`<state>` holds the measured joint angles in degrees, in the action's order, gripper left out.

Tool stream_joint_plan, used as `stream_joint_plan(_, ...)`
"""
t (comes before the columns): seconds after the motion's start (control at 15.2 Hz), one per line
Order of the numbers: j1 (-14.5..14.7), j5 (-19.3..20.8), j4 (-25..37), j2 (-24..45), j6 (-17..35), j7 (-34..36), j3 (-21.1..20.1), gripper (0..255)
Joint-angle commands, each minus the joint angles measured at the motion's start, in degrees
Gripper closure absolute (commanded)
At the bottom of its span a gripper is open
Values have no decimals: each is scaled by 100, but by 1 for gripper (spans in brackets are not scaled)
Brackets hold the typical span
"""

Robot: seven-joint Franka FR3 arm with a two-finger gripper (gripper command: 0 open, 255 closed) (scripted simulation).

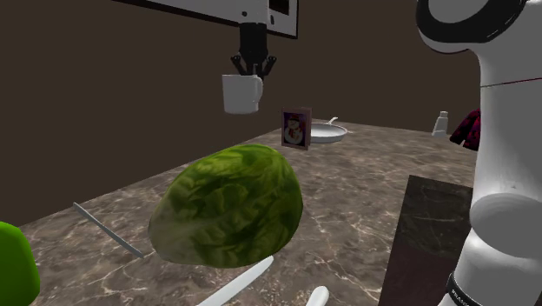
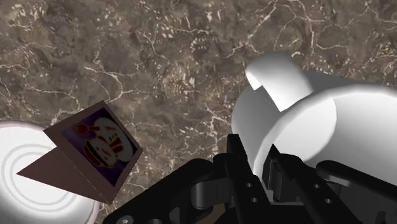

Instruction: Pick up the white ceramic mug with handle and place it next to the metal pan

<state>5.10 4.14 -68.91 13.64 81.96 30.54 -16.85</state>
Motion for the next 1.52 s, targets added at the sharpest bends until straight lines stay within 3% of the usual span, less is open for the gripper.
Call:
stream_joint_plan(0.0, -222, -114, -514, -321, 217, -267, 87, 255)
stream_joint_plan(0.73, -1141, -358, -1650, -1082, 630, -1803, 758, 255)
stream_joint_plan(1.45, -1914, -393, -1772, -1042, 797, -3285, 1470, 255)
